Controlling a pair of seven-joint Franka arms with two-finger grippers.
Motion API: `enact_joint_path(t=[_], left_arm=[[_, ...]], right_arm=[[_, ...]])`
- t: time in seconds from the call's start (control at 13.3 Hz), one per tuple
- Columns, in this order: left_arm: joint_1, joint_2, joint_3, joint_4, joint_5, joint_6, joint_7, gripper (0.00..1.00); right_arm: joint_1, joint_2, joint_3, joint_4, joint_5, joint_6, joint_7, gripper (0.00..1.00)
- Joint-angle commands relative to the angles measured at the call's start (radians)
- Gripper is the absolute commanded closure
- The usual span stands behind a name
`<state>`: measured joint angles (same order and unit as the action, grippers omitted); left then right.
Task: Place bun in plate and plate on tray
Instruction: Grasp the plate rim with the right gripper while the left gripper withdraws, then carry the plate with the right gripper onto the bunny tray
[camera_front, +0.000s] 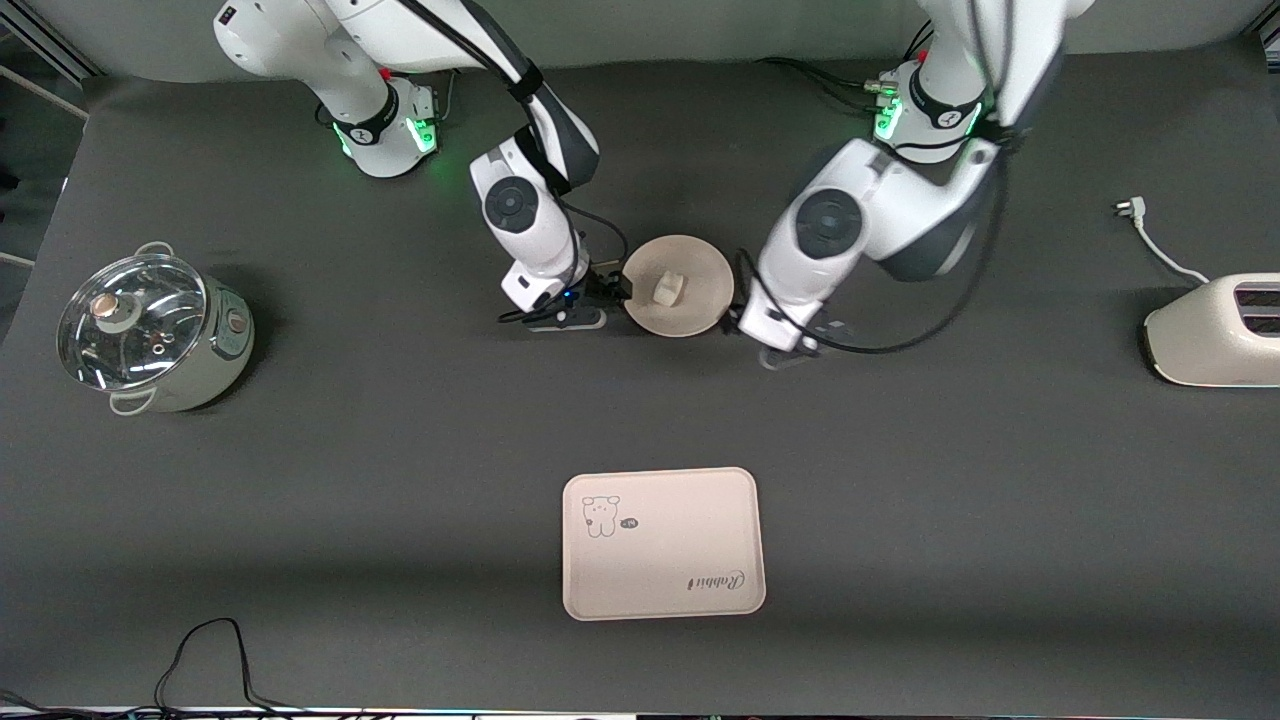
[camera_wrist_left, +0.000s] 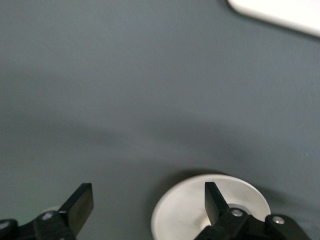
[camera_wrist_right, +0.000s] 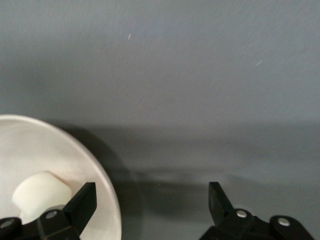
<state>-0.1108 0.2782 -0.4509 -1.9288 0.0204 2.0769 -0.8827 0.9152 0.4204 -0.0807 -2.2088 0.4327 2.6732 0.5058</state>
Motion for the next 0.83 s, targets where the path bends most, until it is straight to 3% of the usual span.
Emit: enact_joint_path(t=[0.0, 0.15, 0.23, 0.38, 0.45, 0.75], left_arm=[[0.0, 0.006, 0.17, 0.176, -0.04, -0.199, 0.23, 0.01], [0.009, -0.001, 0.292, 0.227, -0.042, -0.251, 0.403, 0.0], [0.014, -0.004, 0.337, 0.235, -0.042, -0.255, 0.482, 0.0], [0.013, -0.007, 0.42, 0.237, -0.036, -0.261, 0.563, 0.0], [0.013, -0.005, 0.441, 0.243, -0.03, -0.259, 0.592, 0.0], [0.013, 0.015, 0.463, 0.293, -0.019, -0.261, 0.636, 0.0]], right_arm=[[0.059, 0.038, -0.01, 0.018, 0.035, 0.051, 0.01, 0.08], [0.08, 0.054, -0.01, 0.032, 0.06, 0.062, 0.008, 0.14], [0.085, 0.066, -0.01, 0.038, 0.06, 0.062, 0.01, 0.27], [0.094, 0.081, -0.01, 0.047, 0.06, 0.06, 0.007, 0.93], [0.09, 0.08, -0.01, 0.05, 0.06, 0.054, 0.004, 1.0], [0.079, 0.075, -0.017, 0.089, 0.063, -0.004, 0.014, 1.0]])
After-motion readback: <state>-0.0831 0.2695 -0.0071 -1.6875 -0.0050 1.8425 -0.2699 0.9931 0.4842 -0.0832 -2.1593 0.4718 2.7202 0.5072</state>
